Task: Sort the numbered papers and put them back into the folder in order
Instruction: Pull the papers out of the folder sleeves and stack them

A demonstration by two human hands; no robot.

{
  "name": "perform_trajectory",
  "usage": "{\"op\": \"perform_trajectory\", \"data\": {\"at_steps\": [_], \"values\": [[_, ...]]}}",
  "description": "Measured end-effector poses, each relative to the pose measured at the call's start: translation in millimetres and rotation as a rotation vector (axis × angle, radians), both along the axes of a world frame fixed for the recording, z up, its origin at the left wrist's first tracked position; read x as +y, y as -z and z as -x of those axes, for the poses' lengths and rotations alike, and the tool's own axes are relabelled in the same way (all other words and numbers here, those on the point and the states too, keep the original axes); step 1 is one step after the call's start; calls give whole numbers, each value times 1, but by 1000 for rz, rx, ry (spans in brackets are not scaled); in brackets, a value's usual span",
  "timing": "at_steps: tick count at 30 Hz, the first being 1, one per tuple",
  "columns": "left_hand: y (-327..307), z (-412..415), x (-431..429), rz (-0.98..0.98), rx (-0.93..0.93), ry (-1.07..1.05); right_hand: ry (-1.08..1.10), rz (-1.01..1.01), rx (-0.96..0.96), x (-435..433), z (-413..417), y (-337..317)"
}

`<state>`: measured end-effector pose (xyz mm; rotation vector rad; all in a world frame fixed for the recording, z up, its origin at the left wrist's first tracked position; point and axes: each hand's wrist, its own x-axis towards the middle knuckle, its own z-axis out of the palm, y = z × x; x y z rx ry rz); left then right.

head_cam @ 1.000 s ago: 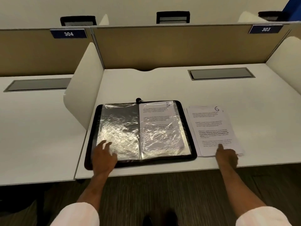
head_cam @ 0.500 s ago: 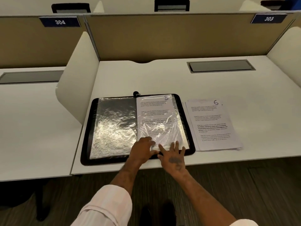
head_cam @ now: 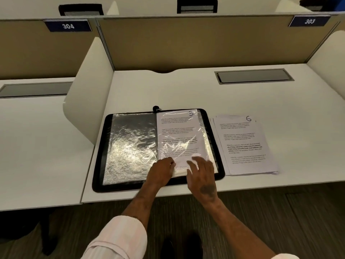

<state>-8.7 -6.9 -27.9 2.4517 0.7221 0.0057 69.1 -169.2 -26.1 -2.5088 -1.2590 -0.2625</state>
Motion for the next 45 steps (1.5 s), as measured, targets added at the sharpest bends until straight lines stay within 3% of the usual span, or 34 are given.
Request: {"op": "perform_trajectory", "data": {"at_steps": [2, 4, 10, 14, 23, 25, 28, 31, 40, 42, 45], "values": [[0, -1, 1, 22, -19, -25, -217, -87, -59, -2, 11, 0], [1, -1, 0, 37, -32, -35, -334, -12, -36, 2, 18, 9], [-4, 4, -6, -74, -44, -8, -138, 516, 287, 29, 7, 12], [-7, 8, -9, -152, -16, 58, -121, 588, 266, 28, 9, 8], [4, 6, -16, -203, 115, 131, -74, 197, 95, -24, 47, 28], [3, 2, -17, -211, 115, 76, 55, 78, 250, -29, 49, 22], [-1, -2, -15, -143, 88, -5, 306, 24, 702, -30, 48, 11], [-5, -3, -11, -93, 59, -32, 475, -184, 1176, -25, 42, 3], [-9, 5, -1, 105, -28, -151, 824, -738, 1721, 3, 30, -2], [-9, 6, 1, 135, -47, -180, 825, -817, 1762, 6, 32, -1], [-9, 7, 2, 150, -44, -170, 757, -761, 1715, 12, 36, -2]]}}
